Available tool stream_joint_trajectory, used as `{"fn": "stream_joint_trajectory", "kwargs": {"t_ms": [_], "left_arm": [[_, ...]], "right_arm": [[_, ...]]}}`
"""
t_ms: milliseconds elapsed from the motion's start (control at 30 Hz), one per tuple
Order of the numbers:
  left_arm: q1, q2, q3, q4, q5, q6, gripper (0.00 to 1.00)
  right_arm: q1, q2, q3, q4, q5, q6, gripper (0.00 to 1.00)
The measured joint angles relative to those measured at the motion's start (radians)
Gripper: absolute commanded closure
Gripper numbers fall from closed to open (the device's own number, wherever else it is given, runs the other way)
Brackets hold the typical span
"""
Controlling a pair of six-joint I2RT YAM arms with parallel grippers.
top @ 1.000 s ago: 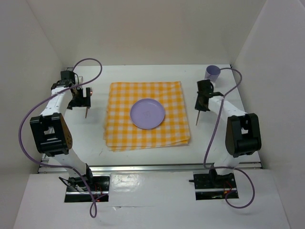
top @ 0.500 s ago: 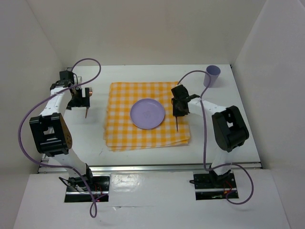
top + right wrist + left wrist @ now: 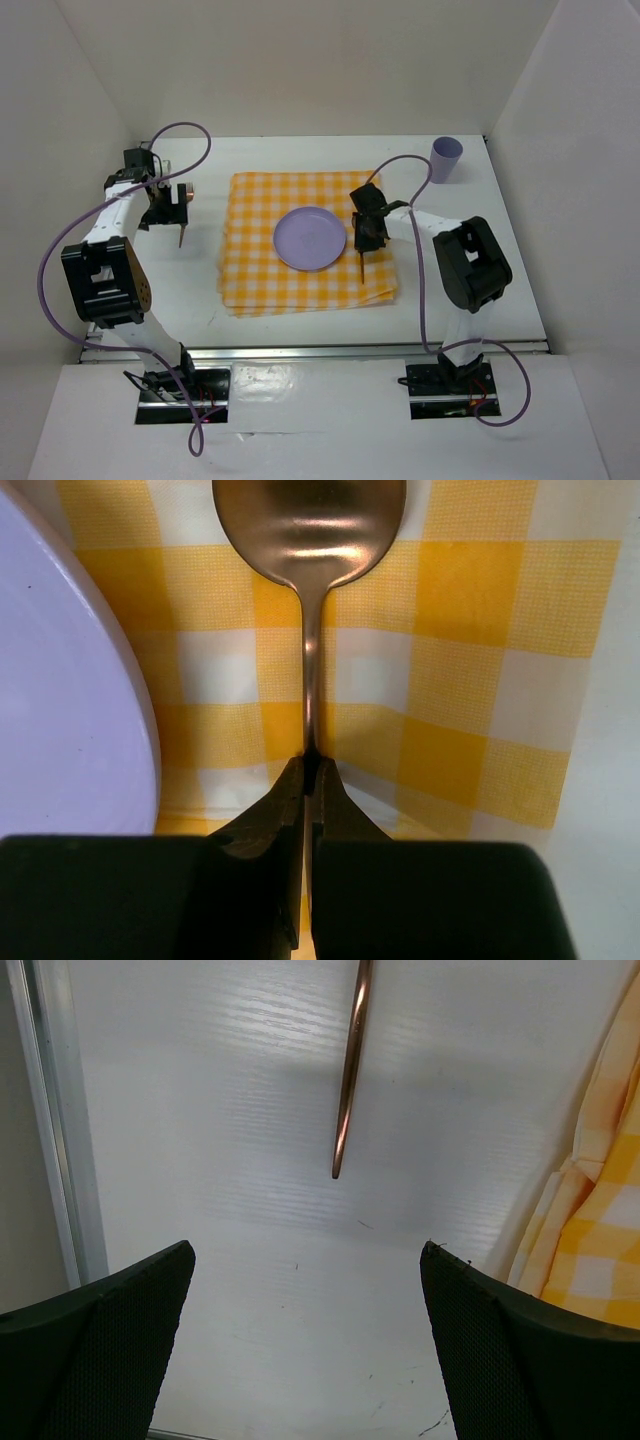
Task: Set the dinner table for one person
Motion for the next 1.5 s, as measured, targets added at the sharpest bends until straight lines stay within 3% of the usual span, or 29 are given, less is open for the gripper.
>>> {"fn": "stream_joint_trajectory", "kwargs": {"t_ms": [233,300,833,933,1033,1133,1233,1400,1500], "left_arm": [[0.003,0.000,0.000,0.000,-0.006,0.003,0.01],[0.003,0.001,0.001,0.000,-0.008,0.003,0.01],[0.003,0.003,0.005,-0.008,-0.008,0.004,0.01],[0.003,0.014,0.019,-0.013,-0.008,0.006,0.01],[0.003,0.040,0.050,-0.014,-0.009,0.013,0.01],[0.003,0.067,0.077,-0.016,-0.009,0.024,0.01],[0.003,0.096,0.111,-0.018,-0.008,0.026,0.01],[-0.003,0.174,0.186,-0.015,-0.017,0.033,0.05],[-0.013,0.257,0.251,-0.015,-0.034,0.049,0.13]], "right_arm": [[0.000,0.010,0.013,-0.008,0.001,0.000,0.96],[0.000,0.010,0.014,-0.008,0.002,0.000,1.00],[-0.006,0.033,0.120,-0.024,0.060,-0.056,1.00],[-0.022,0.065,0.126,-0.022,0.045,-0.059,0.96],[-0.041,0.091,0.127,-0.020,0.019,-0.057,0.88],[-0.046,0.092,0.129,-0.018,0.007,-0.061,0.49],[-0.047,0.093,0.130,-0.013,-0.007,-0.067,0.28],[-0.044,0.078,0.131,-0.024,-0.003,-0.076,0.22],[-0.046,0.047,0.134,-0.053,0.002,-0.076,0.22]]}}
